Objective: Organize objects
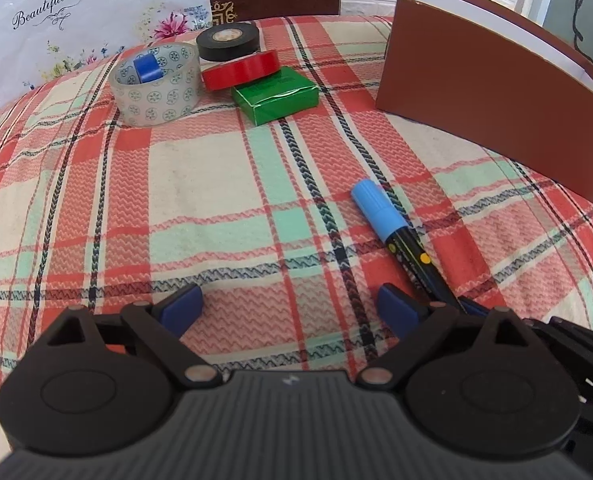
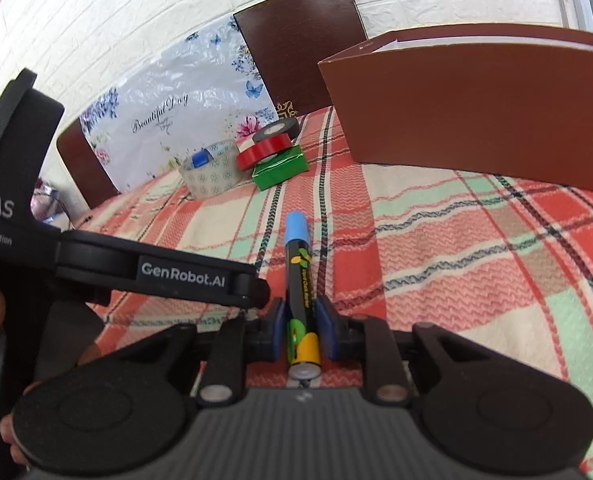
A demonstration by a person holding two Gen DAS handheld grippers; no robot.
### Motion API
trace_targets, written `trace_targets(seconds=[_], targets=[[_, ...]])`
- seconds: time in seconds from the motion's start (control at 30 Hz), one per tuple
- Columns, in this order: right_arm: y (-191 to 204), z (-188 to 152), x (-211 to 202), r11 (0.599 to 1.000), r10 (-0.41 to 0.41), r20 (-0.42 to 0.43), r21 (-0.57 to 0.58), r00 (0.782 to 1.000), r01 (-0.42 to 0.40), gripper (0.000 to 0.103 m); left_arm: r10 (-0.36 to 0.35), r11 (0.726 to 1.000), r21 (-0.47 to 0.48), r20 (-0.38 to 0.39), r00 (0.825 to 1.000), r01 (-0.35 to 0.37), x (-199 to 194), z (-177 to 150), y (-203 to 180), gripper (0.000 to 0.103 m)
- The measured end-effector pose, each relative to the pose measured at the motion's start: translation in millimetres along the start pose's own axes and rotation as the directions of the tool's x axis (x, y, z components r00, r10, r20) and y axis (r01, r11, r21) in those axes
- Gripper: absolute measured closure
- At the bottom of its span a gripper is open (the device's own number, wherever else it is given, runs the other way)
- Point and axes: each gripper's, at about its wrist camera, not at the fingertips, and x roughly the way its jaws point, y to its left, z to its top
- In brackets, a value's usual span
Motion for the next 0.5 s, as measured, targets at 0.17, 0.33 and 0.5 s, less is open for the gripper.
trace_targets(seconds=[0.17,0.33,0.5], targets=[[-1,-1,-1,0.999,0.038,0.004,0.01,0.999,-0.038,0.085,-0.001,1.0,0.008,-0.002,1.0,0.001,0,0,-3,0.007],[-4,-2,-2,0.997,0.067,0.01,0.034,0.998,-0.067,0.085,-0.001,1.0,0.007,-0.003,1.0,0.001,1,0,-4,0.007],[-18,-2,-2,0.985,0.122,0.021,0.121,0.992,-0.123,0.085,-0.003,1.0,0.01,-0.002,1.0,0.003,2,1,-3,0.007]])
